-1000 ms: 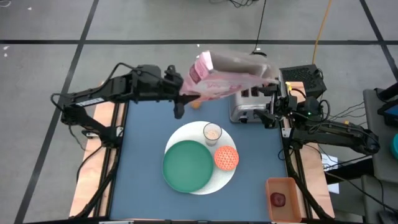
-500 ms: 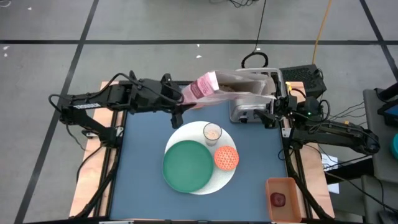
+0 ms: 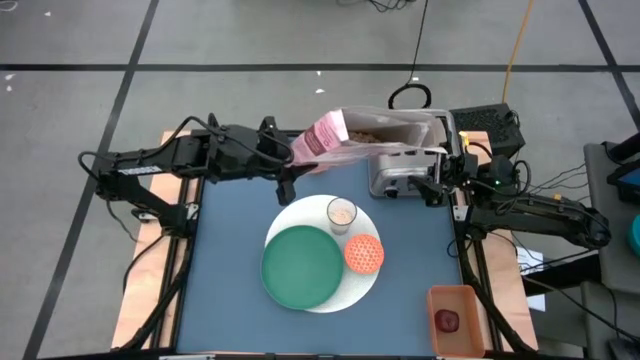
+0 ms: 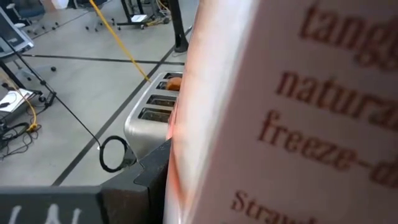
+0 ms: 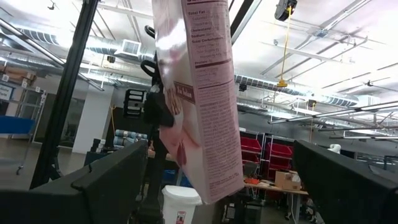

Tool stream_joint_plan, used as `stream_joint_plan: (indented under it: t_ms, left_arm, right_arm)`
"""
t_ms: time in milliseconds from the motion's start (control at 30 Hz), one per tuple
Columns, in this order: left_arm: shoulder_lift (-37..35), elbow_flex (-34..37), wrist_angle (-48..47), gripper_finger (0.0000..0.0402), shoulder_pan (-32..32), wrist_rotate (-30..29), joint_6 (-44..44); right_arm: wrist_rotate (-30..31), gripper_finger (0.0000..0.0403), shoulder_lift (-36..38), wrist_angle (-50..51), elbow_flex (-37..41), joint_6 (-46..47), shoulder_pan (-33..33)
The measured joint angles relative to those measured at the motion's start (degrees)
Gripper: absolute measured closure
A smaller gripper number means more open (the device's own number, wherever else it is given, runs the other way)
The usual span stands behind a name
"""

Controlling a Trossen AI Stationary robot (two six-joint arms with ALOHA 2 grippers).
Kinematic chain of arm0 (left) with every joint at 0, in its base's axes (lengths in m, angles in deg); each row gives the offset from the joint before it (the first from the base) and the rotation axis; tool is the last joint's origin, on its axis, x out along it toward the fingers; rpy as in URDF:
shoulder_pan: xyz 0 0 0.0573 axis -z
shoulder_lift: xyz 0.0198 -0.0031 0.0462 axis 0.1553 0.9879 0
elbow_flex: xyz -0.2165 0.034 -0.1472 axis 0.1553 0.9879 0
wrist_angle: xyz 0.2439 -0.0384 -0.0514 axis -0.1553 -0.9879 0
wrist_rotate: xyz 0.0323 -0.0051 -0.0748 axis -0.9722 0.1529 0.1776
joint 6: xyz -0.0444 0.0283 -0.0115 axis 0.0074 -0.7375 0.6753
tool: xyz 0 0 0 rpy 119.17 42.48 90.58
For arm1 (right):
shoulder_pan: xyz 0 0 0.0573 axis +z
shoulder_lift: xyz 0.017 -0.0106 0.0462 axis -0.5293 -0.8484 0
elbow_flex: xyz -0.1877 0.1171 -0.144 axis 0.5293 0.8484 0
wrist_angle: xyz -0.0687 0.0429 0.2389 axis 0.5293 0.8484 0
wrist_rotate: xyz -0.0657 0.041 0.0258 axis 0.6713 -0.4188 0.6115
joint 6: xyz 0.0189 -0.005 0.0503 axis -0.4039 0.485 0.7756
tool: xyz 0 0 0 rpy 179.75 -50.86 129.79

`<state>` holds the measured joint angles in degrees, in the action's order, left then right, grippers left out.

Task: Arrange a breakfast setting
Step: Pour the cereal into the orange bowl

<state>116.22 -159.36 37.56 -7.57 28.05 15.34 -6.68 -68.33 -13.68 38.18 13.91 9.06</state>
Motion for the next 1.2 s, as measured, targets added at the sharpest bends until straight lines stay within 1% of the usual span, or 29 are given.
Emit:
stream_joint_plan:
  t_ms: [433,600,667,700,767,833,967,1067,1200]
  left_arm:
    - [0.0,0.0,0.1,0.0203,-0.2,0.0,-0.1]
    - [-0.7,0.1,-3.3,0.0203,-0.1,-0.4,1.2]
    - [-1.7,1.9,-1.5,0.0203,0.2,-1.0,1.9]
    - [-3.1,3.9,0.0,0.0203,0.3,-1.0,2.0]
    - [-6.7,10.2,4.2,0.0203,0.4,-1.0,2.6]
    - [-11.9,18.2,10.4,0.0203,0.4,-0.9,4.1]
    - [-22.1,33.3,19.3,0.0203,1.2,-1.4,6.4]
    - [-28.1,40.7,20.0,0.0203,2.5,-1.0,9.7]
    - [-34.0,45.9,15.8,0.0203,4.9,-0.9,18.0]
  right_arm:
    - [0.0,0.0010,0.0,0.0,0.0,0.0,0.0]
    - [0.0,0.0010,0.0,0.0,0.0,0.0,0.0]
    - [0.0,0.0010,0.0,0.0,0.0,0.0,0.0]
    - [0.0,0.0010,0.0,0.0,0.0,0.0,0.0]
    - [0.0,0.0010,0.0,0.0,0.0,0.0,0.0]
    - [0.0,0.0010,-0.1,0.0,0.0,0.0,0.0]
    - [0.0,0.0010,-0.1,0.5,0.0,0.0,0.0]
    - [0.0,0.0010,-0.1,1.4,0.0,0.0,0.0]
    - [0.0,0.0010,-0.1,3.0,0.0,0.0,0.0]
